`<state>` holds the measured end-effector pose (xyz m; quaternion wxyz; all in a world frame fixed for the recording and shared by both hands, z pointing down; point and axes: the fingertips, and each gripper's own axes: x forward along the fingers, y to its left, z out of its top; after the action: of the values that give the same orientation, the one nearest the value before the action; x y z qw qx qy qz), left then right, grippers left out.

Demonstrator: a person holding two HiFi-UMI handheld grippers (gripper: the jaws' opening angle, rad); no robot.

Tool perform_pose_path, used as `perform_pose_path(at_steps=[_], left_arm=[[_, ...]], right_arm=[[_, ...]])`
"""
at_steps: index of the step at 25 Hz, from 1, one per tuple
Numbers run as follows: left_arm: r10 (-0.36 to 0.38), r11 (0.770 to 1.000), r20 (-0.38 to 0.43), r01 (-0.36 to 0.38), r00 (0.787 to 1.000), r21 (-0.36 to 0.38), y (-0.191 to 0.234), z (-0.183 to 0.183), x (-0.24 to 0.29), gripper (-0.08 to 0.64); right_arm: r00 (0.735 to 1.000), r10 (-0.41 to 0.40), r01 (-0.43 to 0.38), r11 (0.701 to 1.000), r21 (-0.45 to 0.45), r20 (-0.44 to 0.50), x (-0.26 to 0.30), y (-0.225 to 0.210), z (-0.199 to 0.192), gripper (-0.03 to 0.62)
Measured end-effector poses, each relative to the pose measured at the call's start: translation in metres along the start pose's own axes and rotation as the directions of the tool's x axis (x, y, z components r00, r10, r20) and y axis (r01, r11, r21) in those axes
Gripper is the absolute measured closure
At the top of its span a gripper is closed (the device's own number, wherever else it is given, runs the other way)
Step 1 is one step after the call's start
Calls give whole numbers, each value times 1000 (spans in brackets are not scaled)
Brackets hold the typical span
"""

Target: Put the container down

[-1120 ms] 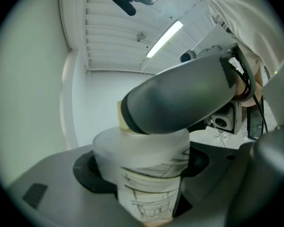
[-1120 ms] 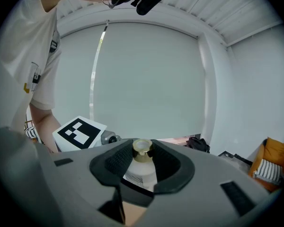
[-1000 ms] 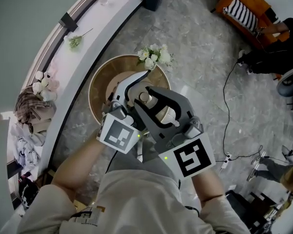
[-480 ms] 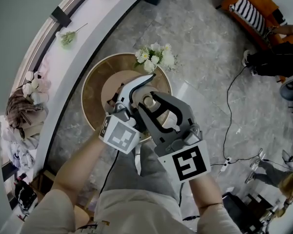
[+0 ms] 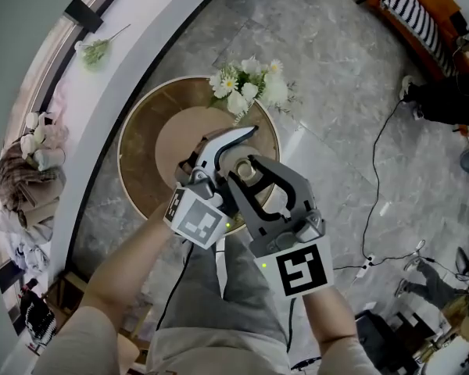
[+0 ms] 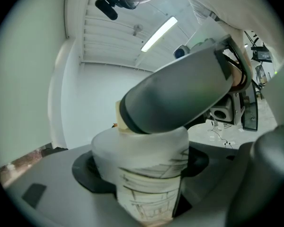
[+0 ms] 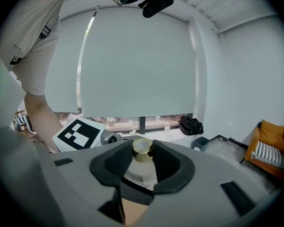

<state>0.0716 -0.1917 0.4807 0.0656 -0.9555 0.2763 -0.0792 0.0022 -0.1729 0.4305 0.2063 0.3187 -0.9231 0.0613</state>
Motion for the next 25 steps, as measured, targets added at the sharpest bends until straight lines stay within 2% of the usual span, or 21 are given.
perform_pose_path(at_steps=[3,16,25], left_arm=[[-17,1000,-7,17,1000,-14,-10,-22,8,210],[-10,997,-3,10,1000,-73,-25,-104,39,210],[16,998,-11,-16,1000,-55,-20,-175,49,210]], right_arm=[[1000,-14,14,999,32,7,3,-5,-24,465],[999,-3,4,1000,25,-43,35,-22,-109,465],[998,8,-9,1000,-11,-56,76,-26,-168,465]])
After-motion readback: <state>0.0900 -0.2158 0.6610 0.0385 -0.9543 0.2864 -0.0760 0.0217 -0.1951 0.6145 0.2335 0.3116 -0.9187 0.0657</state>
